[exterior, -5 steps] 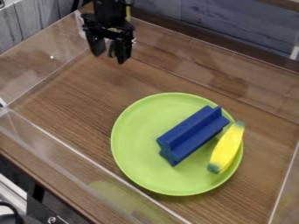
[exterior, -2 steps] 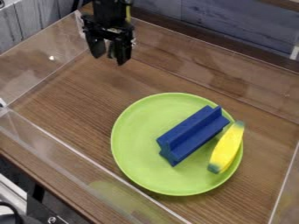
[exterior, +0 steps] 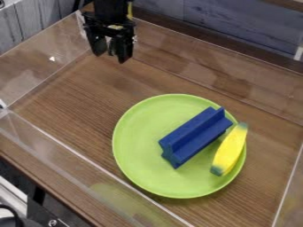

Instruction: Put the blue object in the green plate

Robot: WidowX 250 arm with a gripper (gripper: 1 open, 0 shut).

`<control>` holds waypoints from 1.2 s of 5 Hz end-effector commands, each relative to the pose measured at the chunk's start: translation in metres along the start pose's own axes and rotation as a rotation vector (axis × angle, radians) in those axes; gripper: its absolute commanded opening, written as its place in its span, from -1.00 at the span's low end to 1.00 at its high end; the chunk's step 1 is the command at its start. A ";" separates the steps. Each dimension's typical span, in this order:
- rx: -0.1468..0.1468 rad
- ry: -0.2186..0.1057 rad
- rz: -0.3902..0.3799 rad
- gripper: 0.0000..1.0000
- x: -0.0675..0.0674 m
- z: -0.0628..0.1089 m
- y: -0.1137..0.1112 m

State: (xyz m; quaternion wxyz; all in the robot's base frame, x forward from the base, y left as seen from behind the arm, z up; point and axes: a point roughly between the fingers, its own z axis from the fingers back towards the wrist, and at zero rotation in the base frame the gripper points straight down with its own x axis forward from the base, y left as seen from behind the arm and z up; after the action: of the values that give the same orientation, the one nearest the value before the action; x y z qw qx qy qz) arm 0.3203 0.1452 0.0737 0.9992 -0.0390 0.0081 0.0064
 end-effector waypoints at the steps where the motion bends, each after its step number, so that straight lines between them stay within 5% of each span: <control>1: 0.041 -0.083 -0.008 1.00 0.007 0.032 0.004; 6: 0.027 -0.005 -0.030 1.00 0.007 0.016 0.000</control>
State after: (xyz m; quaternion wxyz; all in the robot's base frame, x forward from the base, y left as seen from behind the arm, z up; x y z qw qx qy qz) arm 0.3193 0.1445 0.0726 0.9988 -0.0390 0.0303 -0.0050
